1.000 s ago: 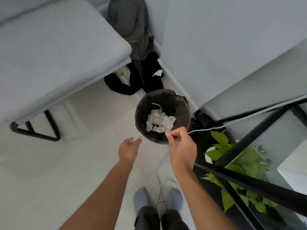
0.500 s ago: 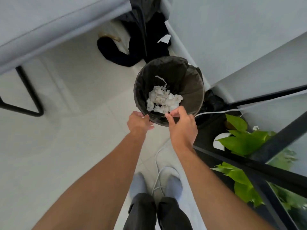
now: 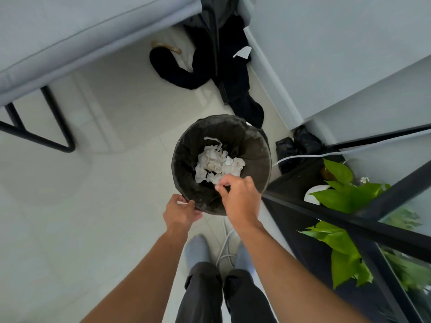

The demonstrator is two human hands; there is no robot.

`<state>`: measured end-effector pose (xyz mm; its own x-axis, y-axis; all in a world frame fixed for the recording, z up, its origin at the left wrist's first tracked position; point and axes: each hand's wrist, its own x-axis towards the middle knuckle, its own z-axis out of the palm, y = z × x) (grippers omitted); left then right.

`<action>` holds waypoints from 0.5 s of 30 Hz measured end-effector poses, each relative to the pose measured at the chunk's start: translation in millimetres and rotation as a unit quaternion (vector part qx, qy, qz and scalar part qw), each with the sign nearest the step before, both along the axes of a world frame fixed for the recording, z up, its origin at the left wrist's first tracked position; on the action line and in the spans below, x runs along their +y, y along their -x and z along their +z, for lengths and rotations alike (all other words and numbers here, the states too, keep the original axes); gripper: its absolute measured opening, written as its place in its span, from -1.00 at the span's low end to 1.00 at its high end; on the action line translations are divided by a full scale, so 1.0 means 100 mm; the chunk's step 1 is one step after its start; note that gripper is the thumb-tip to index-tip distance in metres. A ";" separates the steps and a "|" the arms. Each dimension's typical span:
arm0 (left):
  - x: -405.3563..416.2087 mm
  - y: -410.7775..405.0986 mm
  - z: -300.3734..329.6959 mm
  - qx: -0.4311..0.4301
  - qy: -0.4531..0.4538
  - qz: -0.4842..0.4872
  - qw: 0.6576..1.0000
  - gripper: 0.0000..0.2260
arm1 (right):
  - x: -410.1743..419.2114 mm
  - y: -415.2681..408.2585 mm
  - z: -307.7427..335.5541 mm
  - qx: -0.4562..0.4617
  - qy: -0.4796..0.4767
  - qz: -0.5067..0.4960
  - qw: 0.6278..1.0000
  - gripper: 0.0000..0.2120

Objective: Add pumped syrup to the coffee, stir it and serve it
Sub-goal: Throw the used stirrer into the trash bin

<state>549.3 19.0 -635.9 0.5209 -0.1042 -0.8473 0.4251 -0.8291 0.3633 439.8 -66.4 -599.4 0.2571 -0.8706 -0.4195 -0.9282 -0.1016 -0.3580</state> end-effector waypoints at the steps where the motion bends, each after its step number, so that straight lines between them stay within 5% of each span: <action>1: 0.05 -0.01 0.02 0.001 -0.004 0.003 1.000 -0.89 | 0.07 0.01 -0.01 0.014 -0.025 0.021 0.999 -0.84; 5: 0.18 -0.10 0.07 0.018 -0.028 -0.011 0.999 -0.85 | 0.28 0.07 0.02 0.060 -0.106 0.071 0.990 -0.75; 9: 0.24 -0.24 0.25 -0.021 -0.113 -0.216 0.970 -0.49 | 0.37 0.11 0.21 0.075 -0.115 0.071 0.988 -0.73; 15: 0.09 -0.35 0.93 -0.091 -0.070 -0.348 0.931 -0.56 | 0.29 0.05 0.80 0.072 -0.092 0.059 0.991 -0.68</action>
<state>584.7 27.9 -543.3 0.5047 -0.3654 -0.7822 -0.2901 -0.9251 0.2450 434.8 -37.2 -519.5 0.2782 -0.7436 -0.6080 -0.9566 -0.1571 -0.2456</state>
